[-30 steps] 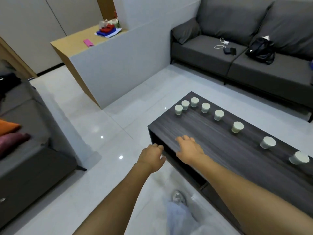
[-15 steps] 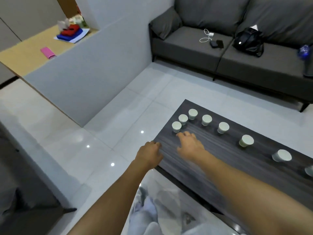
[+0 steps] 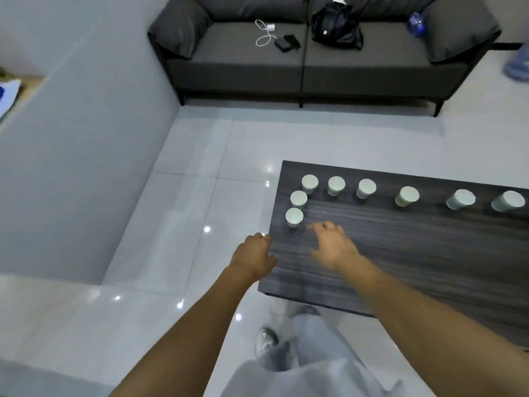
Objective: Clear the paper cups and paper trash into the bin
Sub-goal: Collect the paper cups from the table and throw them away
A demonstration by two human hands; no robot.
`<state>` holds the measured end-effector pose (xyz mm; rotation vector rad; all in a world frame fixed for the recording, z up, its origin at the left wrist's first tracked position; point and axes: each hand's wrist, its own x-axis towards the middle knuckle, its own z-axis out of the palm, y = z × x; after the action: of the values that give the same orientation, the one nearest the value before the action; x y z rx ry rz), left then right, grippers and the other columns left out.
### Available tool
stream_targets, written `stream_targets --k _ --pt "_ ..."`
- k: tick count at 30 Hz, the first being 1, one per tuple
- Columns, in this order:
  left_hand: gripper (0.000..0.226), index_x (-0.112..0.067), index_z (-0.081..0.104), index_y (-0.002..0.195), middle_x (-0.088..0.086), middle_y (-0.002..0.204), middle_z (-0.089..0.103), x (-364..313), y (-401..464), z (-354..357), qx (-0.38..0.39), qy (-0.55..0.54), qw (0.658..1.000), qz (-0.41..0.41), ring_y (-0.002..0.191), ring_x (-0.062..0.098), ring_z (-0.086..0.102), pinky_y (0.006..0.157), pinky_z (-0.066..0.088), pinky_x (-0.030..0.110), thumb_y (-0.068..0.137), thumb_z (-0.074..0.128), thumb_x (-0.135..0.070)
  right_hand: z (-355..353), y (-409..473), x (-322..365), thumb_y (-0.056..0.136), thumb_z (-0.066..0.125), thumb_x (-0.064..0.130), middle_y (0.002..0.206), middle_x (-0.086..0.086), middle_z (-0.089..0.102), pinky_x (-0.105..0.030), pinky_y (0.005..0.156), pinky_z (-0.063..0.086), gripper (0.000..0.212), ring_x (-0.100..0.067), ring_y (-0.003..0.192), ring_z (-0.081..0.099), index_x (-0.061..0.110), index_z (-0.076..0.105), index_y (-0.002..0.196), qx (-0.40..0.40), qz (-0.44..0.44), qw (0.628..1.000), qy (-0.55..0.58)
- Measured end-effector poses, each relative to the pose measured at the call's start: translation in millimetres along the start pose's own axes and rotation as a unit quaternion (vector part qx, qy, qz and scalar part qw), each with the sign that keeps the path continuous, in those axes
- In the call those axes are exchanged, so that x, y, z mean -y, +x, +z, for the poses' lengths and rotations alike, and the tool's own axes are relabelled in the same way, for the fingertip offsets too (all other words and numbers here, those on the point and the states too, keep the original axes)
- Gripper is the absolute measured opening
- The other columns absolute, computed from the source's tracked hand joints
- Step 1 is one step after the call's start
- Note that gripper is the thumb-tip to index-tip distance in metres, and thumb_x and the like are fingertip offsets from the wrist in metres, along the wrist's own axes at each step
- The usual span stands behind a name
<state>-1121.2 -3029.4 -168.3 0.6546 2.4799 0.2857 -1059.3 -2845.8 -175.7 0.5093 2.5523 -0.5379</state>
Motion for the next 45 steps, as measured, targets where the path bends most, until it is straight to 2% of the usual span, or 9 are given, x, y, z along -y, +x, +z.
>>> stream_targets --k 10,16,23,29,32,36,39,45 --pt "0.046 -0.015 0.046 0.132 0.008 0.129 0.052 -0.3 95.7 2.6 0.045 -0.034 0.998 -0.017 0.117 0.025 0.05 0.097 0.047 0.039 0.093 0.054 -0.036 -26.7 93.5 -29.9 0.088 0.055 0.02 0.142 -0.006 0.035 -0.042 0.097 0.044 0.061 -0.027 0.131 0.031 0.021 0.031 0.144 0.034 0.03 0.999 0.006" --pt "0.048 -0.016 0.043 0.135 0.007 0.132 0.05 -6.9 176.1 22.6 0.066 -0.079 0.993 -0.062 0.121 0.026 0.047 0.098 0.045 0.039 0.092 0.054 -0.032 -32.9 186.6 -50.5 0.088 0.057 0.02 0.139 -0.007 0.036 -0.04 0.095 0.041 0.06 -0.029 0.128 0.033 0.019 0.033 0.142 0.064 -0.014 0.997 -0.038" --pt "0.048 -0.017 0.043 0.136 0.007 0.133 0.049 -9.7 243.6 61.7 0.025 -0.16 0.978 -0.134 0.12 0.024 0.047 0.097 0.042 0.034 0.091 0.057 -0.027 -13.4 285.5 -63.8 0.084 0.057 0.015 0.139 -0.008 0.036 -0.045 0.102 0.041 0.064 -0.031 0.128 0.032 0.018 0.032 0.143 0.105 -0.071 0.989 -0.082" --pt "0.061 -0.02 0.031 0.143 0.003 0.143 0.04 -1.9 285.4 102.6 0.015 -0.156 0.975 -0.158 0.129 0.021 0.039 0.103 0.038 0.034 0.089 0.06 -0.029 18.3 342.6 -71.5 0.082 0.057 0.011 0.143 -0.005 0.032 -0.042 0.095 0.044 0.066 -0.028 0.128 0.031 0.018 0.032 0.143 0.123 -0.113 0.98 -0.107" --pt "0.066 -0.02 0.031 0.142 0.002 0.143 0.039 -3.0 309.0 125.1 0.009 -0.147 0.977 -0.156 0.13 0.021 0.037 0.103 0.041 0.035 0.086 0.063 -0.033 34.3 368.5 -75.1 0.08 0.059 0.009 0.147 -0.005 0.028 -0.041 0.098 0.043 0.07 -0.027 0.132 0.028 0.022 0.03 0.142 0.124 -0.151 0.973 -0.124" --pt "0.075 -0.021 0.025 0.144 0.002 0.15 0.029 -8.6 332.2 150.8 0.022 -0.105 0.979 -0.174 0.138 0.023 0.027 0.109 0.036 0.039 0.085 0.064 -0.042 53.9 390.5 -78.2 0.079 0.064 0.01 0.152 -0.007 0.022 -0.04 0.104 0.036 0.08 -0.027 0.137 0.025 0.024 0.024 0.147 0.125 -0.194 0.959 -0.161" --pt "0.079 -0.02 0.022 0.145 0.004 0.154 0.021 -12.8 342.7 164.6 0.031 -0.095 0.977 -0.186 0.142 0.025 0.019 0.111 0.033 0.042 0.083 0.065 -0.043 65.0 399.4 -78.2 0.083 0.063 0.014 0.154 -0.009 0.019 -0.04 0.107 0.033 0.077 -0.028 0.139 0.022 0.024 0.023 0.148 0.139 -0.213 0.951 -0.177" --pt "0.067 -0.018 0.025 0.141 0.005 0.152 0.021 -12.0 357.6 184.1 0.04 -0.084 0.981 -0.17 0.141 0.026 0.019 0.11 0.035 0.041 0.087 0.062 -0.037 91.3 412.0 -79.5 0.089 0.059 0.015 0.155 -0.009 0.018 -0.041 0.106 0.035 0.063 -0.029 0.139 0.022 0.021 0.03 0.144 0.139 -0.22 0.948 -0.183"
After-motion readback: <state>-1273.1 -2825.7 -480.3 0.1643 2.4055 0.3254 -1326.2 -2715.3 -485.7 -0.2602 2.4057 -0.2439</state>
